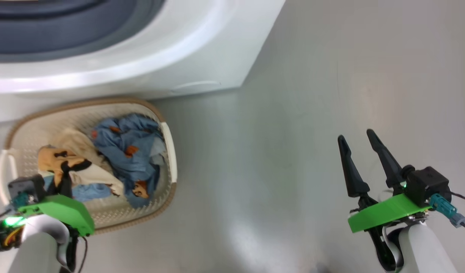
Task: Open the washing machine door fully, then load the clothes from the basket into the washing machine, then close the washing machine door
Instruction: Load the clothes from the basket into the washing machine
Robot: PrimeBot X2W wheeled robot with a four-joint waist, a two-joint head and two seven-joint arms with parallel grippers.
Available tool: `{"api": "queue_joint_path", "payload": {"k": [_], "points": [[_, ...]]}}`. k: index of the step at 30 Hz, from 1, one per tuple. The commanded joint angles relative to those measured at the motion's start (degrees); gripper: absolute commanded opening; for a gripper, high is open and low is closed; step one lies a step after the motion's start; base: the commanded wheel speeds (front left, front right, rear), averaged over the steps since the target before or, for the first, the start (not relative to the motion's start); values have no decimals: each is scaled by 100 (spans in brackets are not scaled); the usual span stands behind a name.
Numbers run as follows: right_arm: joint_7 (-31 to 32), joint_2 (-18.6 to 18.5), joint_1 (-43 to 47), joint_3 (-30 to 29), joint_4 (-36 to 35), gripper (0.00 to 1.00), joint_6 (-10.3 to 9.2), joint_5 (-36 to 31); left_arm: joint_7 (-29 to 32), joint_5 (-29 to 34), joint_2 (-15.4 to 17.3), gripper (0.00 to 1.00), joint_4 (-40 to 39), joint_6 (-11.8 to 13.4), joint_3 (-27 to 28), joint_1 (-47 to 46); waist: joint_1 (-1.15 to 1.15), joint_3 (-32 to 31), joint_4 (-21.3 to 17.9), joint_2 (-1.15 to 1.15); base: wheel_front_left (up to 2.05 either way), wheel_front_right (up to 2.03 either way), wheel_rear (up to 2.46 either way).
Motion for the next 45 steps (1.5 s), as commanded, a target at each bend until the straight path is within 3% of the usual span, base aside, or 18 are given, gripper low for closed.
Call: {"api": "queue_joint_path", "payload": {"k": [1,26,45], "points": [[-68,-65,217,92,-86,100,9,-24,-77,-52,130,0,-259,47,170,252,0,-472,217,0,0,0,0],[-68,-191,819,-43,94,100,9,-62,-86,312,-370,0,-4072,147,515,1907,0,-1890,495,0,0,0,0],[-68,-314,1227,-168,-46,100,9,-278,-86,508,-582,0,-4855,142,609,3069,0,-2910,521,0,0,0,0]]}}
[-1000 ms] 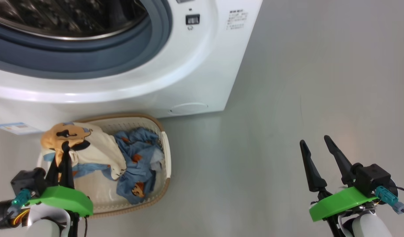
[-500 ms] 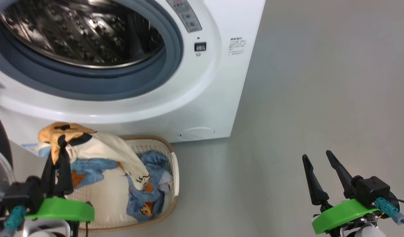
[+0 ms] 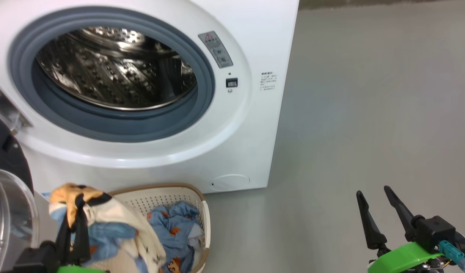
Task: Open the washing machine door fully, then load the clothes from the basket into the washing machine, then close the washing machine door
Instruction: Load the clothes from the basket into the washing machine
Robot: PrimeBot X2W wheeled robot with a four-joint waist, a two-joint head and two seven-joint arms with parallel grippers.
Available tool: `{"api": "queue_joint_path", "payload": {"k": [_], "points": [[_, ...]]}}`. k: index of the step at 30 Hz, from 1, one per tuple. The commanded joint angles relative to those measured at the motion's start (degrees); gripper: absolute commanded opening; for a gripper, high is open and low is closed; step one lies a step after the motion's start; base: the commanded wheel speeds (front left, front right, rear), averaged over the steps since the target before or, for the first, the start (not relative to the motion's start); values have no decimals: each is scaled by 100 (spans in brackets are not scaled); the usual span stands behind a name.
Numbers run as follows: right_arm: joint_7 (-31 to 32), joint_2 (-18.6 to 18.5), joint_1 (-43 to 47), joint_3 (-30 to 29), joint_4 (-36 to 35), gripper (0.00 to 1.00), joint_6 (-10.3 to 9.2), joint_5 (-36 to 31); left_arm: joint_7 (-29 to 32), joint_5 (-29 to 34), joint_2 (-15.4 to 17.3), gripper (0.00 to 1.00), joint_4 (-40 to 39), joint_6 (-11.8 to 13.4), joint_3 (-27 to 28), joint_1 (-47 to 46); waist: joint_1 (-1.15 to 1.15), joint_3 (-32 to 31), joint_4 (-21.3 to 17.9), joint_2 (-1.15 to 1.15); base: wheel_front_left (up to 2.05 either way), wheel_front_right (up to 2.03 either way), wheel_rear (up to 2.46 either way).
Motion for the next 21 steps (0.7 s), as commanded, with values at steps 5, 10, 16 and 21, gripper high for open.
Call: {"api": "queue_joint_path", "payload": {"k": [5,10,16,21], "points": [[-68,-50,108,121,-177,100,9,-75,-38,46,24,0,-199,28,167,162,0,-295,46,0,0,0,0],[-68,-36,158,151,-172,100,9,-75,-38,41,2,0,-190,17,143,313,0,-374,97,0,0,0,0],[-68,-41,166,150,-196,100,9,-66,-38,0,-16,0,-178,26,148,348,0,-335,131,0,0,0,0],[-68,-23,141,149,-208,100,9,-57,-38,-21,-26,0,-167,28,124,294,0,-227,117,0,0,0,0]]}}
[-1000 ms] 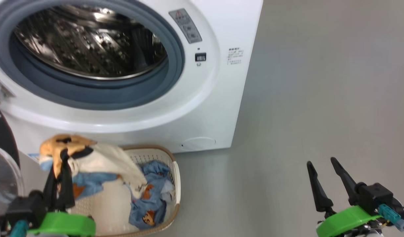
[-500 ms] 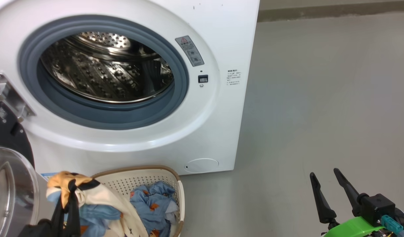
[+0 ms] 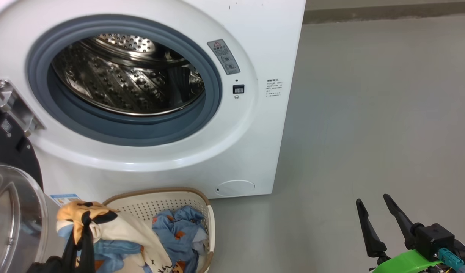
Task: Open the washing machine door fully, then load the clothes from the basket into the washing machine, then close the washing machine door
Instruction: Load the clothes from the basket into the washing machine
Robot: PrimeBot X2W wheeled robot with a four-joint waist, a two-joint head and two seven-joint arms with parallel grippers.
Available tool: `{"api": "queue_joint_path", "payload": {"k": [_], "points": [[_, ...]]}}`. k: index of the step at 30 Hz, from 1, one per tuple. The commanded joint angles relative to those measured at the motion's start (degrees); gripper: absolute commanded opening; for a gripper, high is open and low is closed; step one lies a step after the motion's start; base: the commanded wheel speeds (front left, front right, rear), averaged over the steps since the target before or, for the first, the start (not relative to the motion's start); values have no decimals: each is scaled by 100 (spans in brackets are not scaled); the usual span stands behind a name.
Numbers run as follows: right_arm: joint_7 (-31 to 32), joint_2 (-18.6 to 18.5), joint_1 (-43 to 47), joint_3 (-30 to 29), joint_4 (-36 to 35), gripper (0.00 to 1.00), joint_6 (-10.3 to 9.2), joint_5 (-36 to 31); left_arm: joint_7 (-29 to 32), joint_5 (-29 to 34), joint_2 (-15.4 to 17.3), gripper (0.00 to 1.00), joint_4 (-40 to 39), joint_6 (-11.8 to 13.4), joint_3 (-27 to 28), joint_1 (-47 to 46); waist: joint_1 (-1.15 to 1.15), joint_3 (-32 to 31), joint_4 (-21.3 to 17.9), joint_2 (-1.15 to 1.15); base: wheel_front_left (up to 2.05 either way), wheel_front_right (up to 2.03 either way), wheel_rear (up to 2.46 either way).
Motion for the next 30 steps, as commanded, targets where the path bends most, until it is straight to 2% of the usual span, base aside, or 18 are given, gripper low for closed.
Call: {"api": "queue_joint_path", "payload": {"k": [1,16,23,30], "points": [[-68,-31,-74,129,-162,100,9,-54,-38,-19,33,0,-138,26,158,-173,0,62,-13,0,0,0,0],[-68,-12,-284,49,-264,100,9,-74,-38,-22,18,0,267,-25,29,-1043,0,745,29,0,0,0,0],[-68,56,-506,-6,-626,100,9,-152,-38,79,76,0,513,-146,75,-1757,0,1162,-130,0,0,0,0],[-68,89,-648,64,-682,100,9,-186,-38,109,198,0,901,-286,74,-2518,0,1482,-319,0,0,0,0]]}}
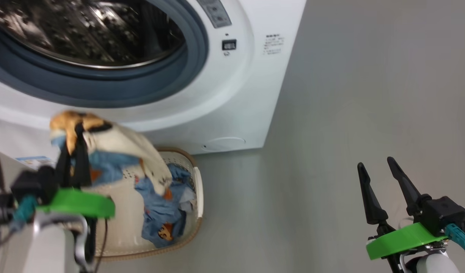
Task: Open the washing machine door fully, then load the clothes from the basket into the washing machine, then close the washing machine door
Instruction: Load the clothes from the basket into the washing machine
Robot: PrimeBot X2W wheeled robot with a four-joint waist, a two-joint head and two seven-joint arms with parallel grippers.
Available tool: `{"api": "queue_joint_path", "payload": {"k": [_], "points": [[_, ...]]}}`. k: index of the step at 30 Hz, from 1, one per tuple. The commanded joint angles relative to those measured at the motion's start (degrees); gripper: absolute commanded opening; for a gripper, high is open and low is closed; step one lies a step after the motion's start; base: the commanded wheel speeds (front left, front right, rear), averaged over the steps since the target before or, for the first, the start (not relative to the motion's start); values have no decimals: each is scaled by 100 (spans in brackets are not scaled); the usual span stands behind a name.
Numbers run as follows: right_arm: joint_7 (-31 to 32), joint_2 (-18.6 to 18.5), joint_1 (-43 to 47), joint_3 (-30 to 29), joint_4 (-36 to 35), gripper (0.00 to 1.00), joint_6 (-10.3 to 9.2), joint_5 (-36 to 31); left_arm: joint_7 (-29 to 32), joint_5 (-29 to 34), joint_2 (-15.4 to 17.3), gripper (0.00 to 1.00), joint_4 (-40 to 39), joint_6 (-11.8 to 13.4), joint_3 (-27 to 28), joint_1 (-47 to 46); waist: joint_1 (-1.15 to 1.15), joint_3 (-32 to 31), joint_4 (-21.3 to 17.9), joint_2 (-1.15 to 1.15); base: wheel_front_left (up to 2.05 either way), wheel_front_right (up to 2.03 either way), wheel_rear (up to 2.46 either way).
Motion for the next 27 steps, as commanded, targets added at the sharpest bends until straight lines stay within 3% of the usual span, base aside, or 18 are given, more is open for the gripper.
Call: {"api": "queue_joint_path", "payload": {"k": [1,15,27], "points": [[-67,-14,-138,154,-143,100,9,-66,-38,45,185,0,-100,-28,173,-267,0,207,-156,0,0,0,0],[-67,59,-531,315,-145,100,9,-5,1,273,795,0,1587,-123,-47,-2653,0,1036,-665,0,0,0,0],[-67,187,-734,410,-117,100,9,128,388,406,1016,0,2659,-138,-312,-4149,0,1782,-1026,0,0,0,0]]}}
